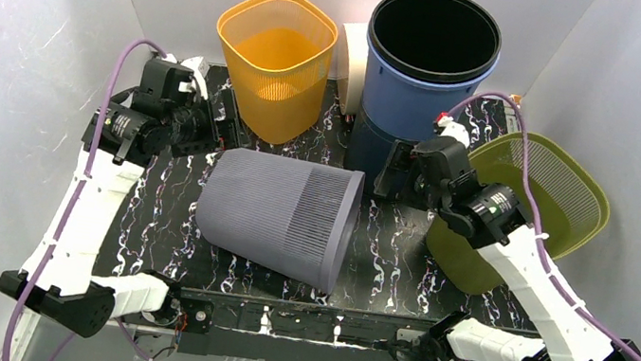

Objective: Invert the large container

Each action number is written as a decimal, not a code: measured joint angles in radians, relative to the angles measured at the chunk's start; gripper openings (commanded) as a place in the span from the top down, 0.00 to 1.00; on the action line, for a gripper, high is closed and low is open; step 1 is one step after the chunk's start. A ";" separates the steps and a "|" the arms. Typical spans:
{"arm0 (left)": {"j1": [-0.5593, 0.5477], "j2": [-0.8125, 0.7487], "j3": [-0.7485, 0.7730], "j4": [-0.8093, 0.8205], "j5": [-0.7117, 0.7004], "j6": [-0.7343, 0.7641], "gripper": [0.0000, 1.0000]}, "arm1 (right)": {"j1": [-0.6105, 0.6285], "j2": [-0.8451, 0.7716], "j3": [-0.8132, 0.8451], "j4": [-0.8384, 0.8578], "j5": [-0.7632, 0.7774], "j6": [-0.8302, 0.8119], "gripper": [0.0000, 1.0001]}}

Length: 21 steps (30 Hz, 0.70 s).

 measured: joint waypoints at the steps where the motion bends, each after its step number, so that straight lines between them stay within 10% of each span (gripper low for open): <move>1: 0.000 -0.001 -0.001 -0.011 -0.010 0.005 0.02 | 0.000 0.003 0.018 -0.008 -0.011 0.002 0.06; 10: 0.000 -0.121 -0.141 -0.001 -0.074 0.036 0.02 | 0.000 -0.111 -0.139 0.225 -0.360 0.216 0.03; 21: 0.063 -0.183 -0.365 0.025 0.007 0.060 0.02 | 0.002 -0.088 -0.329 0.458 -0.604 0.389 0.56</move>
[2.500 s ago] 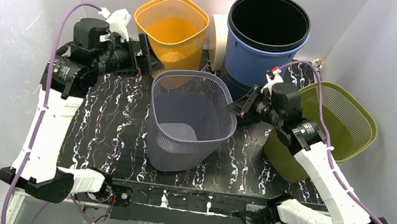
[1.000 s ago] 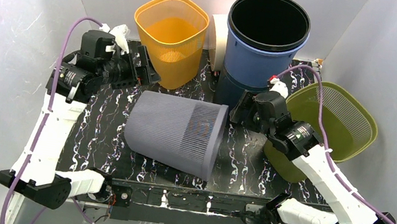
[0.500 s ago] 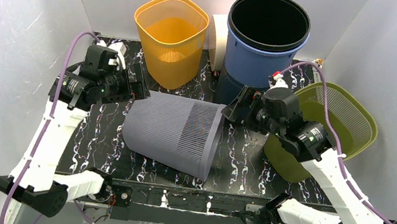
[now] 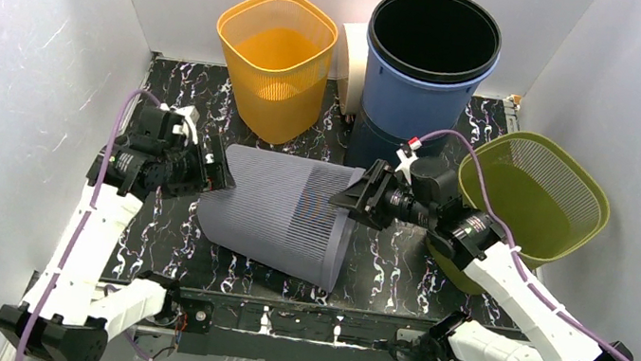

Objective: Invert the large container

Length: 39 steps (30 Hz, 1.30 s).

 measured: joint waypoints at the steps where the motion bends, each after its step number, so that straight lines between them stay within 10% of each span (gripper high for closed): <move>1: 0.018 -0.010 -0.025 0.006 0.018 -0.006 0.02 | 0.000 -0.003 -0.004 0.026 -0.013 0.014 0.57; 11: 0.116 -0.043 -0.080 0.049 0.143 -0.013 0.02 | 0.000 -0.021 -0.117 0.209 -0.111 0.128 0.57; 25: 0.148 0.037 -0.039 0.148 0.277 -0.034 0.02 | 0.000 -0.023 -0.257 0.450 -0.160 0.267 1.00; 30: 0.159 0.061 -0.013 0.154 0.273 -0.035 0.02 | -0.004 -0.008 -0.324 0.602 -0.175 0.358 1.00; 39: 0.165 0.167 0.386 0.036 0.155 -0.048 0.02 | 0.009 0.129 -0.371 1.010 -0.146 0.482 1.00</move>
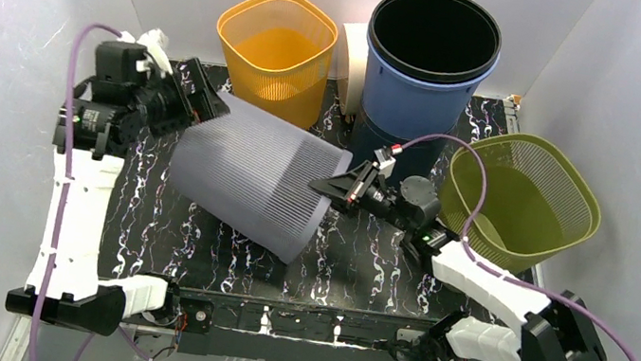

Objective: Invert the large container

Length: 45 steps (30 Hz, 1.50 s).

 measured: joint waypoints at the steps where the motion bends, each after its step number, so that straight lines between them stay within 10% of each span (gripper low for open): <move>1: 0.000 0.011 0.058 -0.009 -0.017 -0.001 0.02 | 0.008 0.022 0.001 0.049 0.010 0.008 1.00; 15: 0.023 0.048 0.269 0.015 -0.188 0.033 0.02 | 0.163 0.728 0.100 1.016 0.185 0.202 1.00; 29: 0.026 0.028 0.174 0.075 -0.166 0.033 0.02 | 0.212 0.899 0.129 1.068 0.218 0.330 0.96; 45: -0.013 -0.092 -0.008 0.207 0.167 -0.119 0.02 | 0.237 0.937 -0.031 1.063 0.240 0.337 0.41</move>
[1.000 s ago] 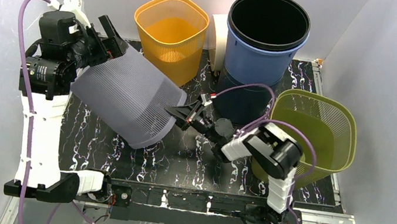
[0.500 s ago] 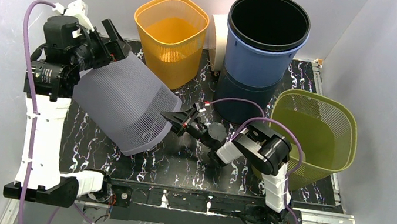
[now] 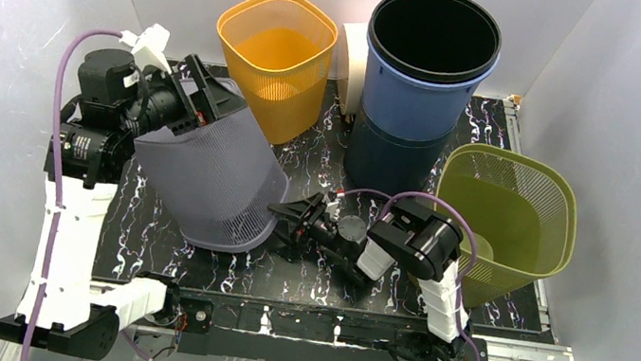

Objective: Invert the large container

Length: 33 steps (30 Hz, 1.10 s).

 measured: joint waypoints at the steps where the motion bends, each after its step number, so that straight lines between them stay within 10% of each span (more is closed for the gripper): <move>1: -0.004 -0.007 -0.017 0.002 0.020 -0.011 0.02 | 0.002 0.007 -0.008 -0.002 -0.002 -0.001 0.37; 9: -0.003 0.014 -0.060 -0.025 0.040 -0.006 0.02 | 0.005 -0.067 -0.026 -0.168 -0.057 -0.100 0.26; 21: -0.004 0.094 0.044 -0.131 -0.007 0.084 0.02 | 0.007 -0.367 0.192 -1.064 -0.084 -0.463 0.08; 33: -0.006 0.113 0.151 -0.199 -0.004 0.097 0.02 | 0.011 -0.587 0.209 -1.481 -0.001 -0.718 0.28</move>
